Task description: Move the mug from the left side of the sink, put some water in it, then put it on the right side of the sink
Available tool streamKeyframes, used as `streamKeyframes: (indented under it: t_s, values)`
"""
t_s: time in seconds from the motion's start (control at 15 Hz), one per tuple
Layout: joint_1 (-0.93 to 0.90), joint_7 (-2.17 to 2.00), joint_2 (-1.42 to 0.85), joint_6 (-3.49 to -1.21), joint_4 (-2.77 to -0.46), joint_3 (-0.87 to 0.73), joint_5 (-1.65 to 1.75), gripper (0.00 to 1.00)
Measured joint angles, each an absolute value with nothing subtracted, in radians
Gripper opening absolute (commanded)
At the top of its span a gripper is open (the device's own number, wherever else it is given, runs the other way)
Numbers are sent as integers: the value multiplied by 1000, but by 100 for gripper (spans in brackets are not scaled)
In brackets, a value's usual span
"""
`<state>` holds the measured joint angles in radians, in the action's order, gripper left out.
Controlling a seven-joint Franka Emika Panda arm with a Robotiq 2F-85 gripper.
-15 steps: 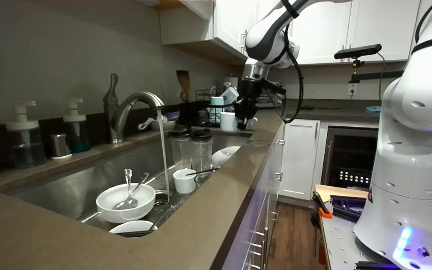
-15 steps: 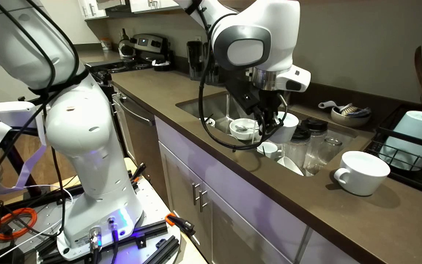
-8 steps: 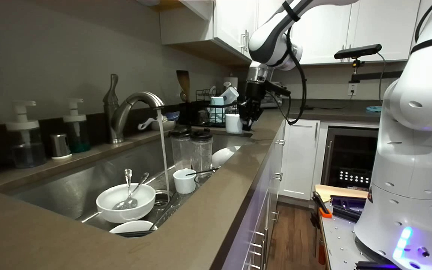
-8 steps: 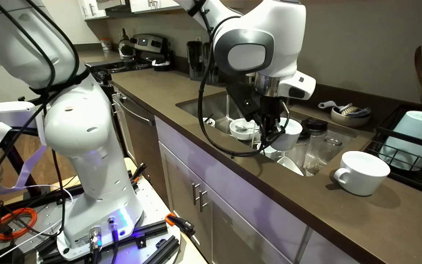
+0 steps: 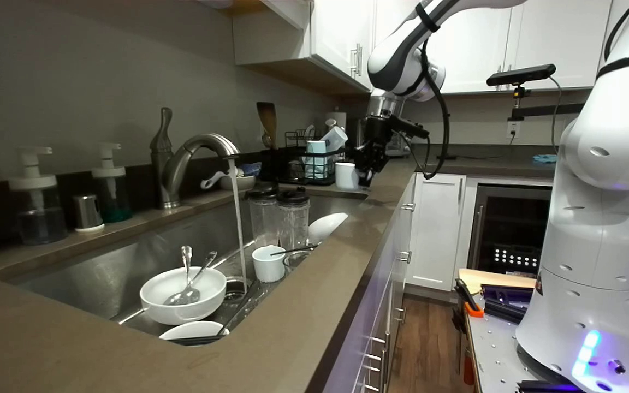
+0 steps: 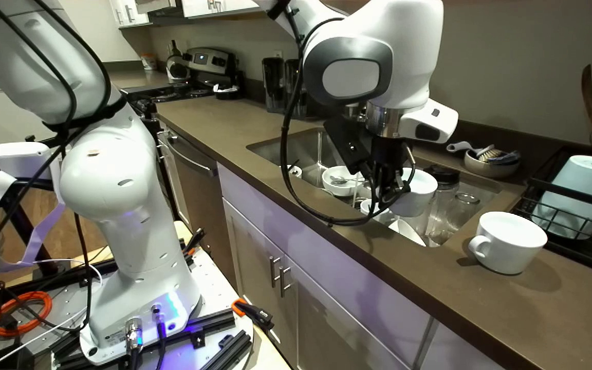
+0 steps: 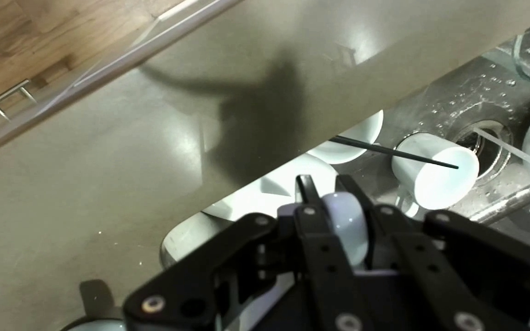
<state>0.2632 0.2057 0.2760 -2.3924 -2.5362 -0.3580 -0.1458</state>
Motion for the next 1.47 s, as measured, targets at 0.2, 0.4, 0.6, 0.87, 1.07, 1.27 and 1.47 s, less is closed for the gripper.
streamKeyframes:
  t_s: [0.2,0.4,0.6,0.87,1.07,1.27,1.47]
  values:
    - [267,205,269,-2387,-2512,-365,-146,5]
    - [272,205,251,-2359,-2474,-377,-146,5]
    - [275,205,224,-2334,-2438,-395,-147,5]
    - [288,205,186,-2320,-2405,-412,-147,5]
    - [300,205,161,-2316,-2384,-418,-147,5]
    - [309,204,139,-2313,-2366,-423,-149,5]
    - [316,204,122,-2312,-2355,-427,-149,5]
